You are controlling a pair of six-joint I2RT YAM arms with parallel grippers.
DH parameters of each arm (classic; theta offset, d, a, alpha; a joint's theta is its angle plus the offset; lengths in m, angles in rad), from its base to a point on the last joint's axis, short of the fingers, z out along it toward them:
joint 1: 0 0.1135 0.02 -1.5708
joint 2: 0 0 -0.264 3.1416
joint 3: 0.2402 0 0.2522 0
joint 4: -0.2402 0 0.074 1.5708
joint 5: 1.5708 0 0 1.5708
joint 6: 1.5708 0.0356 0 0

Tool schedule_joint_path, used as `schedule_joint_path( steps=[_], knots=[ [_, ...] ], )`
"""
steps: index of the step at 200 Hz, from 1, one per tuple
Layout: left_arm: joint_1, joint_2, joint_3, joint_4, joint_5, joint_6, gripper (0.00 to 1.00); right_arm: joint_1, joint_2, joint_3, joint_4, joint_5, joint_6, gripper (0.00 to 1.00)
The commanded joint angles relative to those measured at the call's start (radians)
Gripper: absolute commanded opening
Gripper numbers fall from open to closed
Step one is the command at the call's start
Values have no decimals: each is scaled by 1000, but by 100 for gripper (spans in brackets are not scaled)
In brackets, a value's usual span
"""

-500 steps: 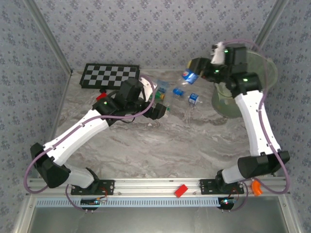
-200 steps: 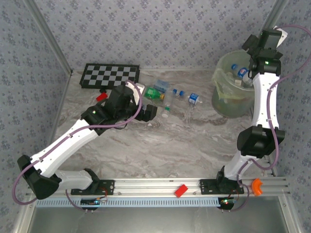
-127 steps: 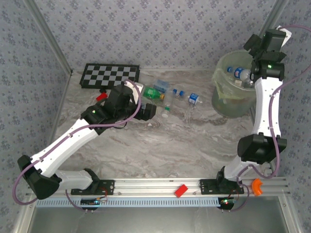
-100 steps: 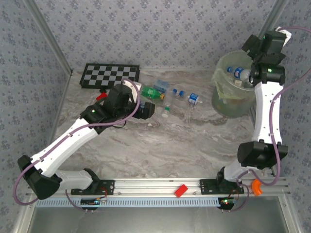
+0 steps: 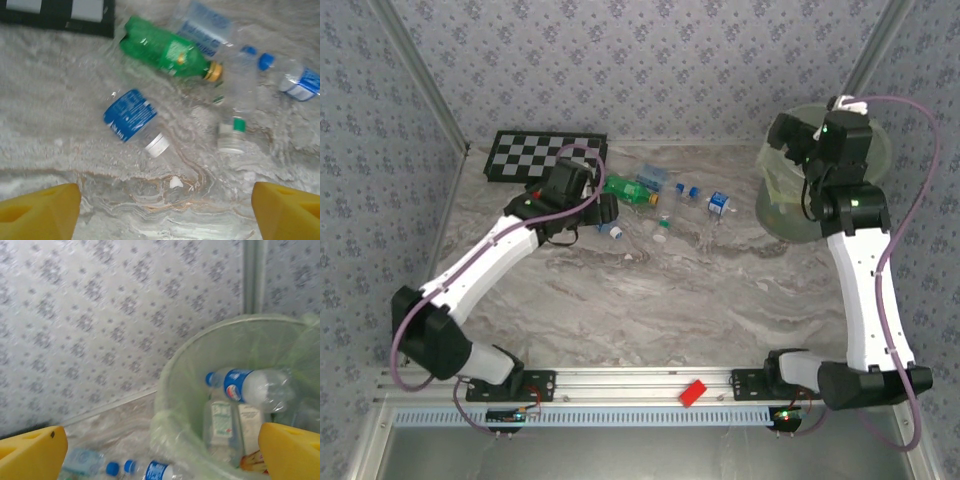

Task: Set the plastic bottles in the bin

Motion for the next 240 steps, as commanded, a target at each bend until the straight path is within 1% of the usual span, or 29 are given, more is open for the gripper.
schedule_joint_path(
  steps=[1, 13, 19, 38, 55, 85, 122, 153, 240],
  knots=[
    [8, 85, 87, -60, -36, -119, 84, 49, -53, -40, -51, 6, 8, 100],
    [9, 136, 117, -63, -39, -167, 82, 79, -76, -57, -66, 14, 16, 100],
    [9, 161, 130, -90, -41, -195, 81, 93, -87, -66, -73, 17, 21, 100],
    [6, 226, 149, -83, -45, -282, 77, 131, -112, -77, -96, 24, 26, 100],
    [2, 270, 150, -74, -53, -351, 70, 154, -120, -63, -128, 35, 24, 100],
    [-9, 337, 145, -19, -65, -439, 69, 185, -129, -24, -179, 60, 10, 100],
    [-28, 414, 166, 22, -77, -474, 68, 202, -140, -3, -221, 82, 6, 100],
    [-27, 473, 174, 46, -54, -489, 67, 212, -140, 7, -243, 99, 5, 100],
    [-27, 589, 220, 41, -30, -509, 63, 220, -139, 6, -245, 117, -2, 100]
  ],
)
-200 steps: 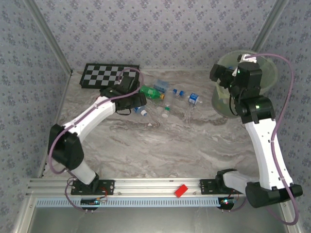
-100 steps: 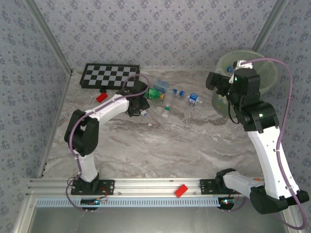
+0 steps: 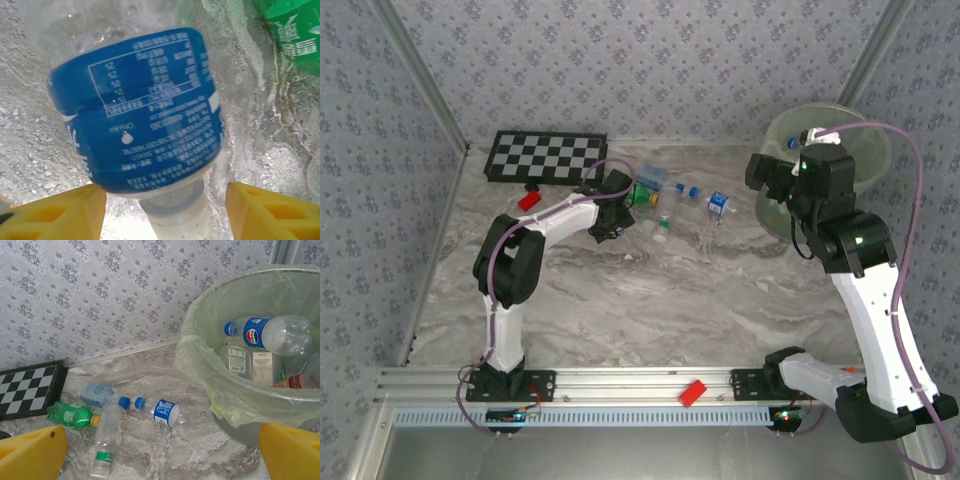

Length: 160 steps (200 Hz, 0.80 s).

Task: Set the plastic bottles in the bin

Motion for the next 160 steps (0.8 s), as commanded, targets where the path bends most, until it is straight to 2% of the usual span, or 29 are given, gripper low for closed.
schedule_joint_path(
  steps=[1, 53, 106, 135, 160],
  knots=[
    [-2, 34, 36, -3, 7, -18, 63, 8, -11, 31, -13, 26, -9, 100],
    [0, 60, 34, -2, -2, -13, 62, 8, -16, 16, -12, 32, -11, 100],
    [3, 43, 12, -17, -13, -3, 42, 8, -17, -1, 5, 31, -11, 100],
    [3, 2, -17, -21, -16, 13, 25, 11, -14, -14, 21, 20, 1, 100],
    [3, -64, -74, -19, -22, 26, 24, 17, -9, -23, 36, 5, 14, 100]
  ],
)
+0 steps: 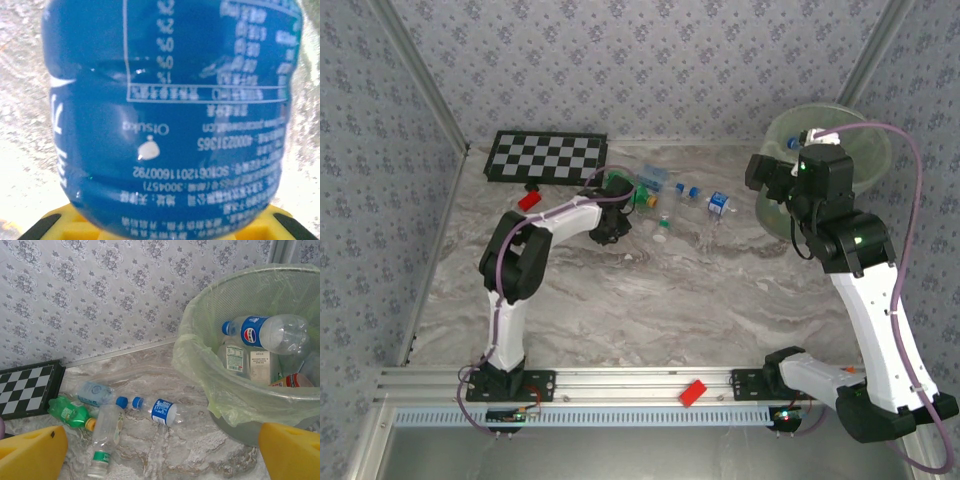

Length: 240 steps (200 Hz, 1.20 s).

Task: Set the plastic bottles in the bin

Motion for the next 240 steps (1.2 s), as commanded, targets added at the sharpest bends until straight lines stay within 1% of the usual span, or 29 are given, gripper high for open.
schedule_joint_path(
  steps=[1, 25, 52, 72, 97, 125, 134, 153, 164, 173, 190, 200, 209, 240],
  knots=[
    [3, -100, -49, -19, -22, 21, 24, 12, -8, -16, 32, -7, 15, 100],
    [2, -173, -110, -26, -11, 36, 24, 27, 3, -27, 51, -24, 29, 100],
    [-24, -269, -179, -3, -25, 95, 25, 54, 28, -32, 74, -36, 49, 100],
    [-45, -341, -214, 33, -21, 179, 26, 86, 54, -26, 98, -63, 60, 100],
    [-80, -444, -268, 123, -19, 329, 28, 126, 105, -7, 118, -112, 51, 100],
    [-92, -553, -321, 228, 56, 469, 29, 147, 195, 81, 64, -125, 86, 100],
    [-96, -583, -334, 256, 91, 511, 30, 148, 217, 104, 48, -161, 103, 100],
    [-109, -642, -351, 306, 161, 589, 30, 146, 246, 115, 81, -304, 98, 100],
    [-117, -663, -350, 314, 193, 630, 30, 143, 264, 126, 89, -374, 106, 100],
    [-120, -673, -341, 308, 230, 660, 30, 142, 280, 137, 92, -406, 109, 100],
    [-127, -676, -307, 264, 264, 700, 30, 142, 303, 145, 100, -467, 129, 94],
    [-137, -680, -293, 245, 270, 722, 29, 141, 307, 134, 119, -524, 151, 91],
    [-150, -685, -284, 235, 271, 741, 29, 138, 310, 124, 139, -550, 176, 89],
    [-191, -695, -248, 209, 260, 785, 30, 121, 334, 115, 162, -645, 249, 84]
  ],
)
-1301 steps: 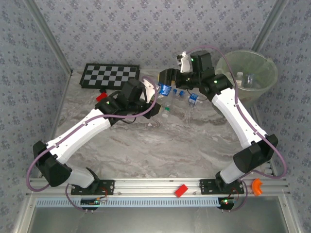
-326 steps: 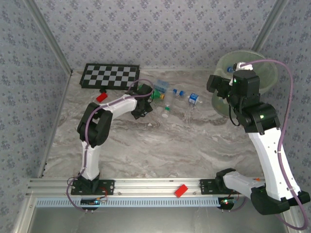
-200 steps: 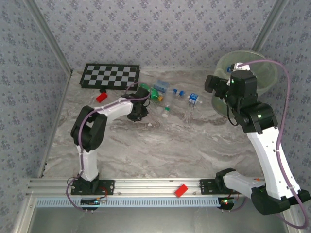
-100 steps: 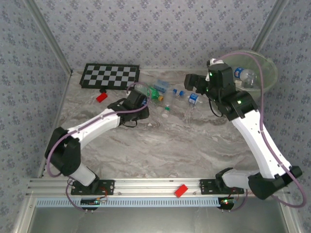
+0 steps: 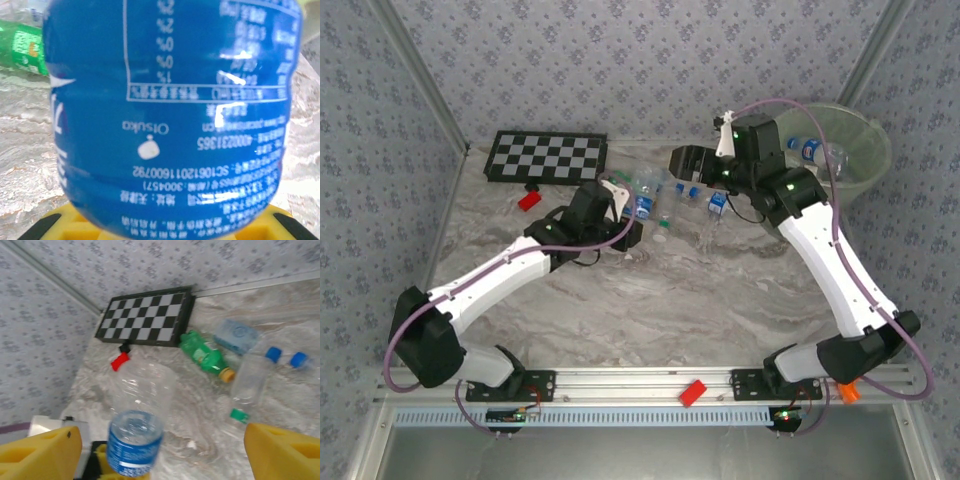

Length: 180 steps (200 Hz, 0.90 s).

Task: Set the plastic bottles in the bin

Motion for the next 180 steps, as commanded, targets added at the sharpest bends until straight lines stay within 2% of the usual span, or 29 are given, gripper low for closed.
schedule_joint_path(
  steps=[1, 30, 74, 136, 168, 180],
  knots=[
    [-29, -33, 77, -19, 23, 77, 30, -16, 19, 5, 36, -133, 80, 84],
    [-54, -38, 101, -21, 18, 84, 30, -24, 53, 20, 15, -200, 92, 83],
    [-80, -44, 120, -30, 15, 99, 29, -25, 81, 23, -23, -202, 120, 83],
    [-120, -31, 148, -49, -11, 121, 29, -20, 113, 19, -19, -294, 127, 80],
    [-124, -27, 154, -52, -19, 118, 30, -19, 129, 34, -44, -335, 126, 63],
    [-124, -25, 154, -52, -25, 113, 31, -21, 125, 38, -55, -324, 123, 59]
  ],
)
